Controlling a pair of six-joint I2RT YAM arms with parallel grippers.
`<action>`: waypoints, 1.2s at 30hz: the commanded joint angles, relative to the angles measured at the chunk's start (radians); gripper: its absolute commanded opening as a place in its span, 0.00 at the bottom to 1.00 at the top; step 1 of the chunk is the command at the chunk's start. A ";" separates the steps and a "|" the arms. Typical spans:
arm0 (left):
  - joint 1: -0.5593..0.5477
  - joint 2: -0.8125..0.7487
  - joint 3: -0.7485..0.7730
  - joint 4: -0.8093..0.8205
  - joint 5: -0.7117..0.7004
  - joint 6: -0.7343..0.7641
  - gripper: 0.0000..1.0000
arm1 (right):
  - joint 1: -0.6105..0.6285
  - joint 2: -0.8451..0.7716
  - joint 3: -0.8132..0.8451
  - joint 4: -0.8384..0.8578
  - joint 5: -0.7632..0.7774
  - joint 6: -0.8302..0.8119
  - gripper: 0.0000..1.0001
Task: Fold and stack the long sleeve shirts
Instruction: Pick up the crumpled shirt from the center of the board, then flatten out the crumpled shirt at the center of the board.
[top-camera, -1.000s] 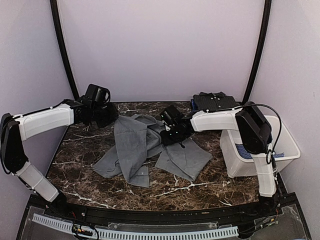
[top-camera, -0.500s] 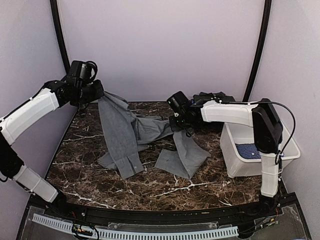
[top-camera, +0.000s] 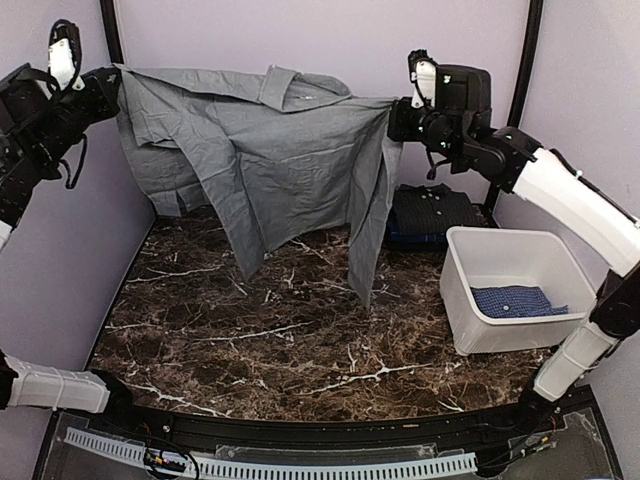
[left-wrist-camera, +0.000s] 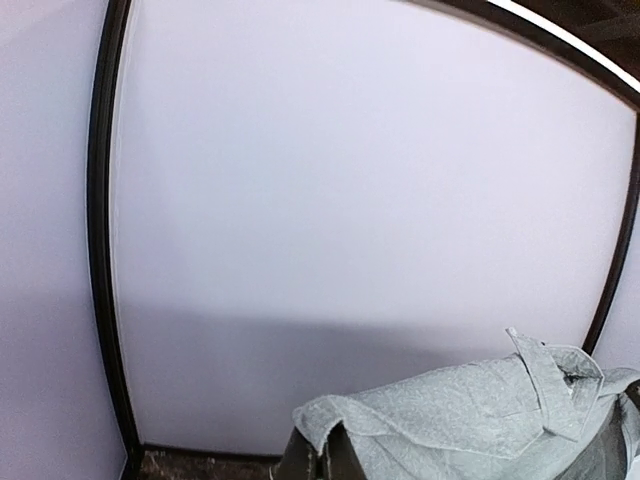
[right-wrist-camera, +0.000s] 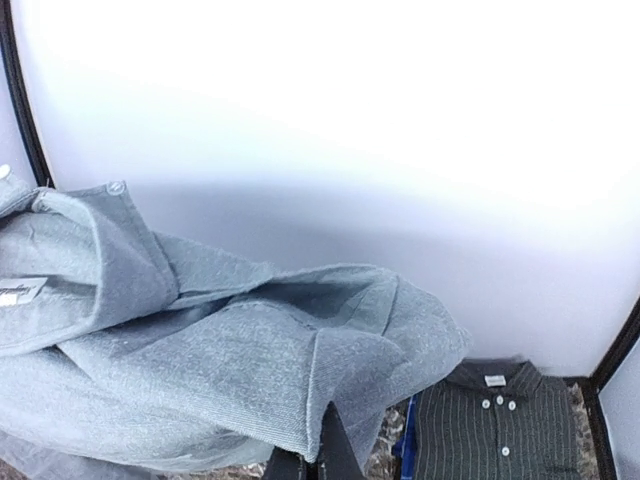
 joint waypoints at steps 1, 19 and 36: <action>0.007 -0.059 0.094 0.124 0.103 0.136 0.00 | -0.003 -0.114 0.032 0.135 -0.044 -0.103 0.00; 0.301 0.381 0.048 -0.179 0.152 -0.170 0.00 | -0.125 0.273 0.040 0.025 -0.482 0.041 0.14; 0.333 0.540 -0.310 -0.169 0.422 -0.410 0.60 | -0.040 0.414 -0.143 -0.032 -0.511 0.152 0.72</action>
